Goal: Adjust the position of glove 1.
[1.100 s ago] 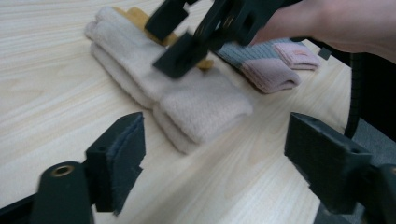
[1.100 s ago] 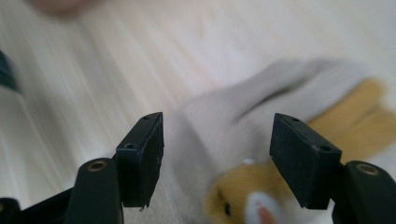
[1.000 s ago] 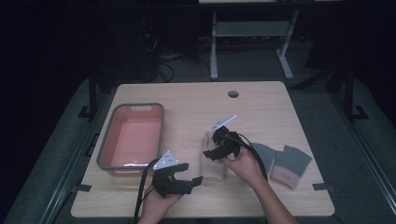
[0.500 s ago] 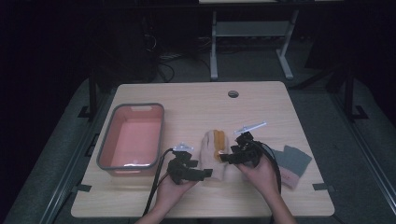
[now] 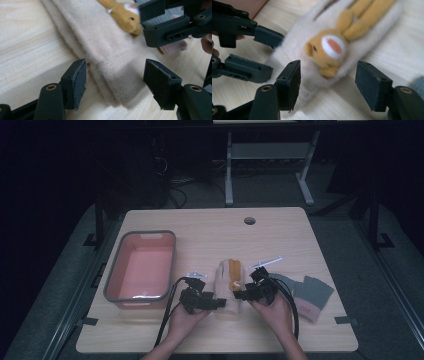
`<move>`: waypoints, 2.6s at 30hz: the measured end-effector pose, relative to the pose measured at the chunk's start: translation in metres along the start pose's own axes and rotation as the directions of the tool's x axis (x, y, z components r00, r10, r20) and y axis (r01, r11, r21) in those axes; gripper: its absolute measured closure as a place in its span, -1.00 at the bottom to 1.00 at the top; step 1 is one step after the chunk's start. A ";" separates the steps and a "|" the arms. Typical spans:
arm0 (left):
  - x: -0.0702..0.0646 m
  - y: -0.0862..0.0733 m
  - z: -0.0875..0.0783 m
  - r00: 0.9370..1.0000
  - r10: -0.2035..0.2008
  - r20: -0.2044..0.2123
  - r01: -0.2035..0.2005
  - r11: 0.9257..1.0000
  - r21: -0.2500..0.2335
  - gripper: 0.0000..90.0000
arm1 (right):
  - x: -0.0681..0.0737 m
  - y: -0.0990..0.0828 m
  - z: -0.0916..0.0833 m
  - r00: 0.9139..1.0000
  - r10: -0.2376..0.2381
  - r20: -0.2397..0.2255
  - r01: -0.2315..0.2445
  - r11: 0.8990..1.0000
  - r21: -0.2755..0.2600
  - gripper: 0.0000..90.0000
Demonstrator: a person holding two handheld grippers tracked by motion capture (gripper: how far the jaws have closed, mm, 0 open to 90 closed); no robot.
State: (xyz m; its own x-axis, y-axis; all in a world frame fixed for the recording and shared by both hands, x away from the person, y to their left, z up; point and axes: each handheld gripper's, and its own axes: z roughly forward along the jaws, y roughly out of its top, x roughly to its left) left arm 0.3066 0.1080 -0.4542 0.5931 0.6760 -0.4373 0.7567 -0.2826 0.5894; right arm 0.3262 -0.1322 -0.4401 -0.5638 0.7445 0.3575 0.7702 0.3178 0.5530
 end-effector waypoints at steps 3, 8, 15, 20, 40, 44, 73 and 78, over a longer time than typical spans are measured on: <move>0.002 0.000 0.002 1.000 0.008 0.007 -0.008 1.000 0.018 -0.08 | -0.004 -0.005 0.007 0.999 0.033 -0.010 -0.033 0.999 0.016 -0.12; 0.003 0.001 0.004 1.000 0.019 0.000 -0.019 0.999 0.040 0.02 | -0.005 -0.007 0.010 0.994 0.101 -0.033 -0.101 0.995 -0.001 -0.05; 0.005 0.003 0.007 1.000 0.022 0.003 -0.022 0.997 0.071 0.02 | -0.007 -0.010 0.017 0.987 0.154 -0.040 -0.155 0.988 -0.009 -0.06; 0.006 0.004 0.009 1.000 0.009 0.024 -0.011 0.997 0.077 0.11 | -0.002 -0.011 0.018 0.985 0.166 -0.036 -0.166 0.986 -0.011 -0.12; 0.010 0.007 0.012 0.998 -0.018 0.052 0.014 0.996 0.087 0.30 | 0.003 -0.010 0.029 0.976 0.197 -0.096 -0.201 0.979 -0.023 0.33; 0.011 0.008 0.012 0.998 -0.025 0.060 0.020 0.996 0.090 0.38 | 0.004 -0.009 0.031 0.973 0.210 -0.097 -0.212 0.977 -0.016 0.42; 0.016 0.016 -0.001 0.992 -0.067 0.108 0.061 0.996 0.065 0.51 | 0.009 0.002 0.022 0.974 0.168 -0.155 -0.173 0.985 -0.022 0.70; 0.014 0.019 -0.008 0.992 -0.058 0.113 0.053 0.997 0.049 0.51 | 0.012 0.007 0.018 0.973 0.166 -0.162 -0.173 0.985 -0.027 0.71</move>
State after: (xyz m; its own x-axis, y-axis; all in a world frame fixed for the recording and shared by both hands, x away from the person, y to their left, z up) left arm 0.3273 0.1180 -0.4435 0.5750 0.6105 -0.5447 0.7998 -0.2792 0.5315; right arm 0.3302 -0.1103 -0.4453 -0.4686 0.6820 0.5615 0.8478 0.1686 0.5027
